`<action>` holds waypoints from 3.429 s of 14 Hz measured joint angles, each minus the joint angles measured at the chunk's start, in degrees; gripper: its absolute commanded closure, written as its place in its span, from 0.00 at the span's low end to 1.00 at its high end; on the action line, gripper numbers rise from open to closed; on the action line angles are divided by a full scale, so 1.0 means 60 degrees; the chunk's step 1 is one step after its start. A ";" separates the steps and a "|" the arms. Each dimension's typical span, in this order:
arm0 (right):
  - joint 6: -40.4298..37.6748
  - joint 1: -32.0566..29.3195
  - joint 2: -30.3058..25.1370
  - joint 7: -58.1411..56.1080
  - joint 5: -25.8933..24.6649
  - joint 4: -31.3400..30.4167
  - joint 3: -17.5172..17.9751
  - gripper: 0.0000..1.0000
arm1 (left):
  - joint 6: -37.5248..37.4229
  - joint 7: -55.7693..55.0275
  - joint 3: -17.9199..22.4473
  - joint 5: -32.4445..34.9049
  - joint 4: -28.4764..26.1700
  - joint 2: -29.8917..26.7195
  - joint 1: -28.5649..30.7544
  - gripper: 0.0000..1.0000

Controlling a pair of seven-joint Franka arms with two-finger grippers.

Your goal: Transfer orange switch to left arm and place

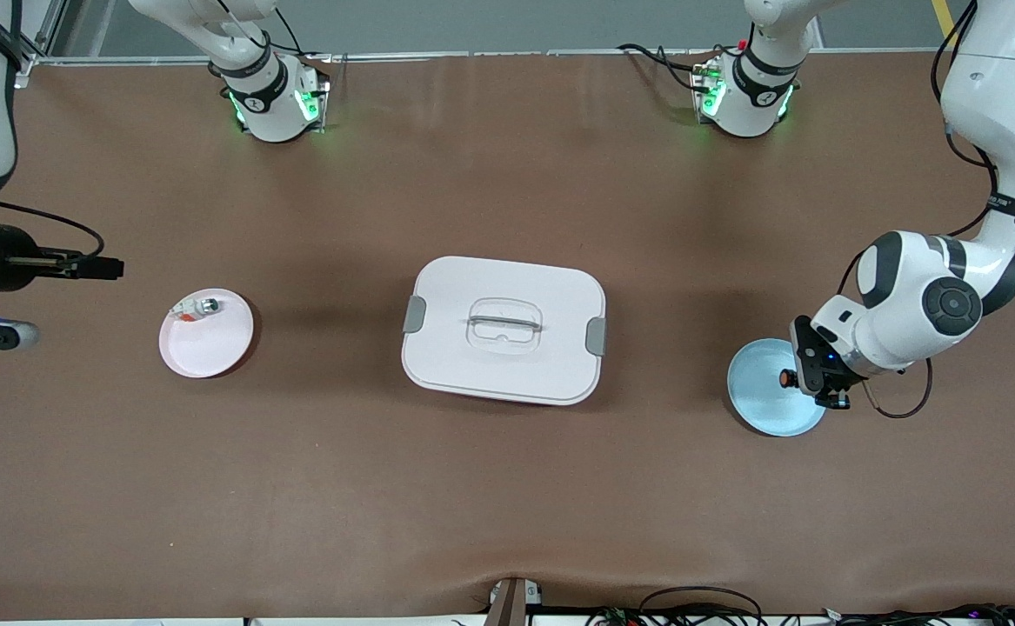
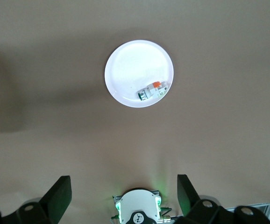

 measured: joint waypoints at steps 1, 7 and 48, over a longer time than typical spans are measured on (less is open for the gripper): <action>-0.0001 -0.0054 -0.0048 0.0000 0.0000 0.0146 -0.0001 0.00 | 0.0004 0.0117 -0.0012 0.0035 0.0001 0.0034 -0.0005 1.00; -0.0090 -0.0139 -0.0610 0.0145 0.0002 0.0503 0.0049 0.00 | 0.0765 0.0152 -0.0044 0.0773 -0.0007 0.0592 -0.0020 1.00; 0.1505 -0.0482 -0.3089 -0.0172 0.0659 -0.2431 0.0099 0.00 | -0.5852 -0.7434 -0.0901 -0.2435 0.3084 -0.3230 0.0082 0.00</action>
